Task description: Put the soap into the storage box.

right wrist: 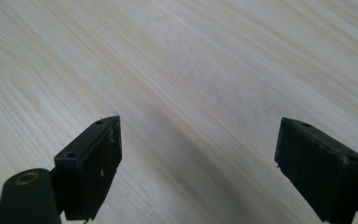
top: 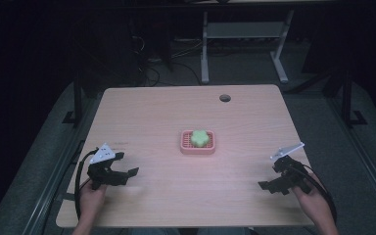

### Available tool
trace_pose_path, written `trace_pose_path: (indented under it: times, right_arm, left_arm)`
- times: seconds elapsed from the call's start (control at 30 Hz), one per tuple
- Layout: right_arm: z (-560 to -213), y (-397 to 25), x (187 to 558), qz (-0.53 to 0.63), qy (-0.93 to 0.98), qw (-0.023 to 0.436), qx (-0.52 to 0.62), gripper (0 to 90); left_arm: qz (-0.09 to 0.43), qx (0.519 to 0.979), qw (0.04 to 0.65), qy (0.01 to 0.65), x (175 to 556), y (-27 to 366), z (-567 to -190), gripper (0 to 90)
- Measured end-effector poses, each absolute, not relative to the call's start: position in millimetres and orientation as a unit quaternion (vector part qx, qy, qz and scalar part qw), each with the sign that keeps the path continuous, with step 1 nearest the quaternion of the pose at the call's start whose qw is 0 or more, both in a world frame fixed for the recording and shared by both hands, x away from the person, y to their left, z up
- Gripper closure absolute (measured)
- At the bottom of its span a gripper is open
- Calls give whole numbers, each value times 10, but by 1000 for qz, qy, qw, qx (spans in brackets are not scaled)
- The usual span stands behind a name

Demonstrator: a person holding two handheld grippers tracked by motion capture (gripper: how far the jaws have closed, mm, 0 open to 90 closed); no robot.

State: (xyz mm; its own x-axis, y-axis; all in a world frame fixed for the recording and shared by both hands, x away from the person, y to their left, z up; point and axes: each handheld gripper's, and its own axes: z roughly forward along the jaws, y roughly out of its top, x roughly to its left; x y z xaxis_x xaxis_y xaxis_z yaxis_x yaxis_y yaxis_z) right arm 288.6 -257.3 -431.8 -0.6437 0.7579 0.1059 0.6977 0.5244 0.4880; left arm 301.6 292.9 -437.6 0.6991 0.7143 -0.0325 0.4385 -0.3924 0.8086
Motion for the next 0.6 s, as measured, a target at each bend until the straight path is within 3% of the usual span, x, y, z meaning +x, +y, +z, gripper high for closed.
trace_pose_path:
  times: [0.6]
  right_arm:
    - [-4568, -2707, 2569, 283, 855, 68, 429, 145]
  left_arm:
    - [165, 818, 426, 349, 3002, 2929, -4369, 144]
